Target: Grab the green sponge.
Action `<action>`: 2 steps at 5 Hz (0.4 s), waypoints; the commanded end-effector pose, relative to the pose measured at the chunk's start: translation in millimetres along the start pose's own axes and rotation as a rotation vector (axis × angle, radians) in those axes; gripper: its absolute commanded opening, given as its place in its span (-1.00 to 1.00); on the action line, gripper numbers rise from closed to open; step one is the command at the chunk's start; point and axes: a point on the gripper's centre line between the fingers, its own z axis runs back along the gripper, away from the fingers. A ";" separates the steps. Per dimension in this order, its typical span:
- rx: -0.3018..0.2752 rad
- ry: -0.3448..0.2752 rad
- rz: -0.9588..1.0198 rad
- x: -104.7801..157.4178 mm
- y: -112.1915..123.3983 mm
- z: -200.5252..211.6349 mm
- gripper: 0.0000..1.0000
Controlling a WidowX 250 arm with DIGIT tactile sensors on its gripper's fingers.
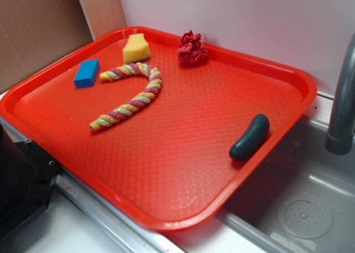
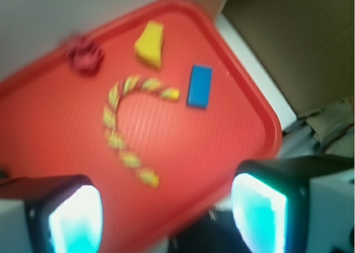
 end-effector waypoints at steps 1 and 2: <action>-0.034 -0.154 0.198 66.5 10.5 -55.9 1.00; -0.029 -0.169 0.222 91.3 17.6 -84.1 1.00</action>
